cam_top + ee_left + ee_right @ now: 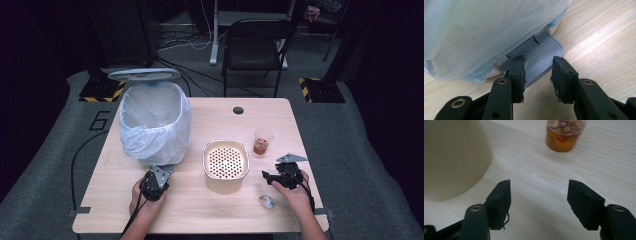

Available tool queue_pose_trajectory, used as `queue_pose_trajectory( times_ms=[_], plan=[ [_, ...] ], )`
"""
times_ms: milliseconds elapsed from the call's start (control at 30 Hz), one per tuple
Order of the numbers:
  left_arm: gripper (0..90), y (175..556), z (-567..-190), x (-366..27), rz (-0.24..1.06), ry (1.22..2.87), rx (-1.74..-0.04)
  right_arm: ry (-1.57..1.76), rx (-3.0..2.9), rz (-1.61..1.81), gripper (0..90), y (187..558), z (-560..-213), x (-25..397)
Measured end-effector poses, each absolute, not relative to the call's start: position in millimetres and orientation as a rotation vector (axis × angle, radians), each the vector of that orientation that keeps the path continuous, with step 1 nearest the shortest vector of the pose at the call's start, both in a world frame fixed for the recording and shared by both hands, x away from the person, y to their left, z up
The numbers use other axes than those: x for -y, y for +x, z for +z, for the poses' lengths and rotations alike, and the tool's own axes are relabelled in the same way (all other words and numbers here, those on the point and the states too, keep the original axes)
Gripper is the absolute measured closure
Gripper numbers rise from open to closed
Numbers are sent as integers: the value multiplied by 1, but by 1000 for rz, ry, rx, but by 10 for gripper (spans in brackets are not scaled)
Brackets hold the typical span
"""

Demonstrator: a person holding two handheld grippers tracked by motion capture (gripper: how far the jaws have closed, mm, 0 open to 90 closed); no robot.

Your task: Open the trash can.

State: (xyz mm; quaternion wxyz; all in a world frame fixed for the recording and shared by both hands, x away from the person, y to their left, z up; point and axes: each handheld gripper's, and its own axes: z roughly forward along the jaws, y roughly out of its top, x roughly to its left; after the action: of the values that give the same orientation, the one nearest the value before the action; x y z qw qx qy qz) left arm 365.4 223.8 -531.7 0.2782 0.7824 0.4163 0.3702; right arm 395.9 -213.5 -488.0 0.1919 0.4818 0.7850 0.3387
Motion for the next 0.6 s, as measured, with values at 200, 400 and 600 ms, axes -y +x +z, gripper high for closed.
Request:
queue_pose_trajectory(
  times_ms=[200,400,600],
  plan=[
    [631,365,-532,-223,997,2104,-1112,1264,-2274,1001,370,367,-476,208],
    [629,365,-533,-221,1022,2117,-1106,1229,-2286,1029,366,350,-472,208],
    [630,364,-533,-221,1033,2111,-1109,1204,-2301,1020,360,337,-474,204]
  ],
)
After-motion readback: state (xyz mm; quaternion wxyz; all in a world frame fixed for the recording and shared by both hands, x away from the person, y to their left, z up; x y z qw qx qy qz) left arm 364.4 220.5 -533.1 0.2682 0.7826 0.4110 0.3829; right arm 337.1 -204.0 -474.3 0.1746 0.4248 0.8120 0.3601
